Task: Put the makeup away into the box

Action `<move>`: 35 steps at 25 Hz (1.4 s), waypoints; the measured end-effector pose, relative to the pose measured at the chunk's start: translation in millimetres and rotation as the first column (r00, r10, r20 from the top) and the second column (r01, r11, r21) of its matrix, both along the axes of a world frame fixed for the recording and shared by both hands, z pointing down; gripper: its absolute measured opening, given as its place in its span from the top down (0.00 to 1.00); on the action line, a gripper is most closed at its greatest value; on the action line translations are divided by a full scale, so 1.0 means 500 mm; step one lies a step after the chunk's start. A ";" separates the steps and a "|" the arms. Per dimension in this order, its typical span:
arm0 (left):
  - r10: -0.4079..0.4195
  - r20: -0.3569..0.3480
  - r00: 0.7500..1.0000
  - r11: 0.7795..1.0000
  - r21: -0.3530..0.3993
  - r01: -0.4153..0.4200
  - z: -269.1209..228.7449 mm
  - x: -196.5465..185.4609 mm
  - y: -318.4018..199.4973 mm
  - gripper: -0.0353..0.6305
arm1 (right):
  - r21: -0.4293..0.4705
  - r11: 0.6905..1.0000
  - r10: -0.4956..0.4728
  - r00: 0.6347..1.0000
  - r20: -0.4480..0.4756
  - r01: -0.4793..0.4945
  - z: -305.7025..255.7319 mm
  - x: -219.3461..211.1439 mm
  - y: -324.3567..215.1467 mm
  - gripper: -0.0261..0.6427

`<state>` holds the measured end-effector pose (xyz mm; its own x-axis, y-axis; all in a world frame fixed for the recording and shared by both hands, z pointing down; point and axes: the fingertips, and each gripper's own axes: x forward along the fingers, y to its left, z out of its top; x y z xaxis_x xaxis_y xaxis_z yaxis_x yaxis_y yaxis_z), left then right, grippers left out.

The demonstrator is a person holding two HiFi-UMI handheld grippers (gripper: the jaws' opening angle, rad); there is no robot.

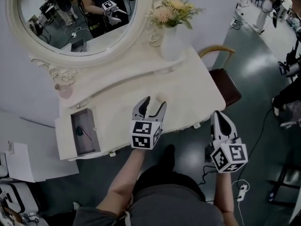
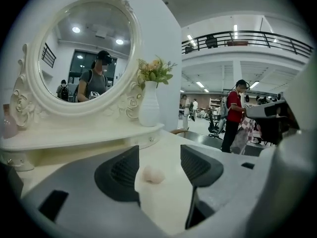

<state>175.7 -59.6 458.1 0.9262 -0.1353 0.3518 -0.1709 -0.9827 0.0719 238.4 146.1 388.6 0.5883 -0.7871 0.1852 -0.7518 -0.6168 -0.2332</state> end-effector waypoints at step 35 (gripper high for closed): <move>0.022 0.283 0.959 0.995 -0.097 0.005 0.187 0.101 -0.041 0.56 | 0.003 0.991 -0.134 0.990 0.046 0.134 0.012 0.179 -0.145 0.95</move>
